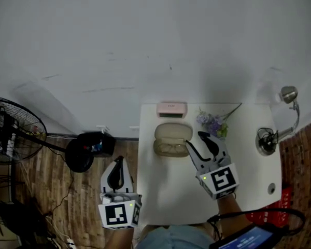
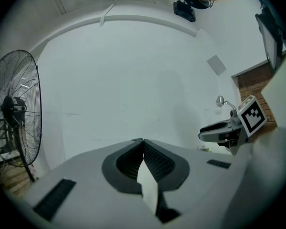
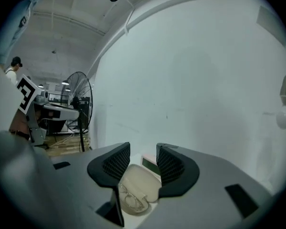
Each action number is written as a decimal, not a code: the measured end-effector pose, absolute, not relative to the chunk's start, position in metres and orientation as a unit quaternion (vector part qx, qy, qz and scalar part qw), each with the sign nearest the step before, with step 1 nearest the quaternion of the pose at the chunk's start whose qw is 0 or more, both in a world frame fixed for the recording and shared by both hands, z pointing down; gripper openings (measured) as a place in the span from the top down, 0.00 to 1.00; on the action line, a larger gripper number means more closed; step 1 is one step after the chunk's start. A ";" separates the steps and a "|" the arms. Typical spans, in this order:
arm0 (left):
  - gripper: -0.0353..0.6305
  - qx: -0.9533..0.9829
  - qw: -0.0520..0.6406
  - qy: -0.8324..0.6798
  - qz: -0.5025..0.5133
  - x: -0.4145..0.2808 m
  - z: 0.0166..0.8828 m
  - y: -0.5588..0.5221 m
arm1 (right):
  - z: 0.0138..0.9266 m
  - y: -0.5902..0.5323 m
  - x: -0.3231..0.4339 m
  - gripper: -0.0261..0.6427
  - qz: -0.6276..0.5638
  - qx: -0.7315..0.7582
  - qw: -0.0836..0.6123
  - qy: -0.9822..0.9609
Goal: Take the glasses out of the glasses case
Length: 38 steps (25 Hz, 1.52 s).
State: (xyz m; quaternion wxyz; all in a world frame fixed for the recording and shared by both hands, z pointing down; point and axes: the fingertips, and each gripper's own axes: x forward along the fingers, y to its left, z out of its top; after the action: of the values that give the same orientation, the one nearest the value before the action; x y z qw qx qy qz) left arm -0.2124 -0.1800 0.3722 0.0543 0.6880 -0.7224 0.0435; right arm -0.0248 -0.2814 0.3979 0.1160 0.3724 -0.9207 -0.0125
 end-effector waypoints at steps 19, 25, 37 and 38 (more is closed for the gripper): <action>0.94 0.662 0.116 -0.734 0.097 -0.211 0.449 -0.204 | 0.569 -0.289 -0.042 0.69 0.080 0.250 0.285 -0.922; 0.94 0.652 0.126 -0.741 0.100 -0.218 0.462 -0.208 | 0.588 -0.290 -0.045 0.74 0.082 0.232 0.315 -0.917; 0.94 0.640 0.134 -0.750 0.100 -0.229 0.466 -0.202 | 0.610 -0.279 -0.051 0.80 0.070 0.191 0.377 -0.904; 0.94 0.639 0.135 -0.751 0.100 -0.229 0.467 -0.202 | 0.611 -0.279 -0.051 0.81 0.066 0.188 0.385 -0.901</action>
State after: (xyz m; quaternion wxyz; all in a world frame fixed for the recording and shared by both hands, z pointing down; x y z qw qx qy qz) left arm -0.2291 -0.2017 0.4666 0.1348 0.6389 -0.7507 0.1004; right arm -0.0508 -0.2785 0.6111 0.3846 0.1885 -0.9013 0.0656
